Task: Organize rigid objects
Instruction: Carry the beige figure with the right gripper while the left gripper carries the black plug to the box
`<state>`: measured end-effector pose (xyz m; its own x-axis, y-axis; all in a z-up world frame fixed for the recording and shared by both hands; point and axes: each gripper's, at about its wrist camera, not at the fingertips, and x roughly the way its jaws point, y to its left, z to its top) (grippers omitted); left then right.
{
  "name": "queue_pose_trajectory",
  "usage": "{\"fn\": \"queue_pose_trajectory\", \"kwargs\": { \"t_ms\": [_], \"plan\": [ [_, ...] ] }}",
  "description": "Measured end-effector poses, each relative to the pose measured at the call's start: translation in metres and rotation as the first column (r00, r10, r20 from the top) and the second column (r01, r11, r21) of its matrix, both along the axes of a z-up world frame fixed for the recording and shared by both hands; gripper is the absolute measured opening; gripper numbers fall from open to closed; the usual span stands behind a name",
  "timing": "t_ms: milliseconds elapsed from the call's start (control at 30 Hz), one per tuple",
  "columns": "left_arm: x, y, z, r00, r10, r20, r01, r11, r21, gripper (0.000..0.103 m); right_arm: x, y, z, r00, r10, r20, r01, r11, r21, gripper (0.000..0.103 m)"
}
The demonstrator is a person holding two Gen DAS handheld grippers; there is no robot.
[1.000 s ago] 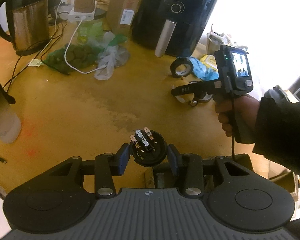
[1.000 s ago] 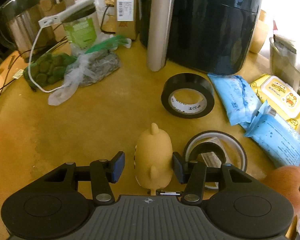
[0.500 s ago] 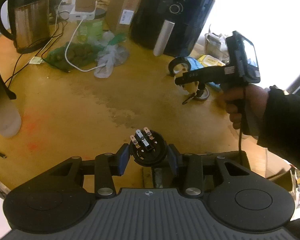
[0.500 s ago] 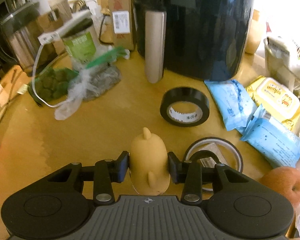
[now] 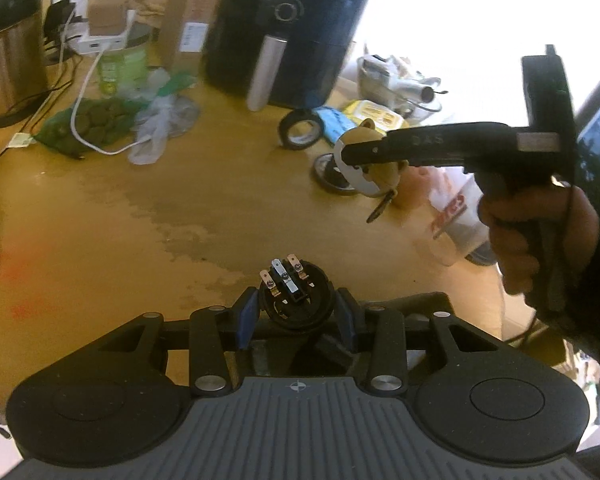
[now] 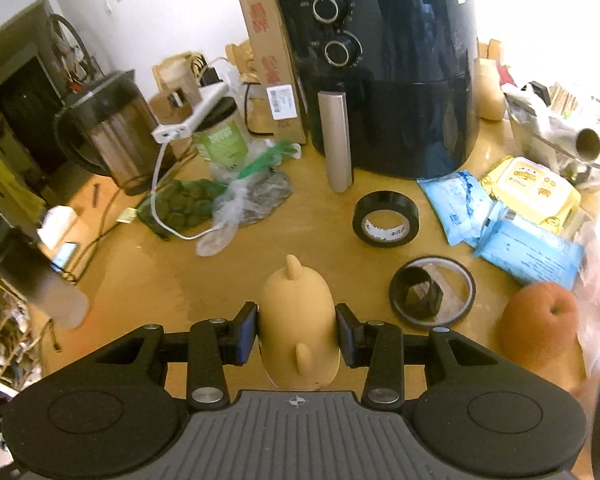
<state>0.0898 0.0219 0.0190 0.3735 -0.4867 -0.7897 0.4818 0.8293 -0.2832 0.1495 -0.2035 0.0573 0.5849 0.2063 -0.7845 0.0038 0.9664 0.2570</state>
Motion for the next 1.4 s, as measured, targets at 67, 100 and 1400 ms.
{"fn": "queue_pose_trajectory", "kwargs": {
  "t_ms": [67, 100, 1400],
  "plan": [
    [0.000, -0.005, 0.001, 1.000, -0.012, 0.006, 0.012, 1.000, -0.004, 0.040, -0.012, -0.002, 0.006, 1.000, -0.001, 0.008, 0.001, 1.000, 0.007, 0.044],
    [0.000, -0.007, 0.001, 1.000, -0.018, 0.011, 0.018, 1.000, -0.006, 0.040, -0.017, -0.004, 0.009, 1.000, -0.003, 0.013, 0.003, 1.000, 0.011, 0.044],
    [-0.048, -0.011, -0.007, 1.000, 0.017, -0.006, -0.017, 0.996, 0.083, 0.040, -0.157, -0.018, 0.017, 0.999, -0.050, 0.015, 0.048, 0.995, 0.087, 0.044]
  ]
}}
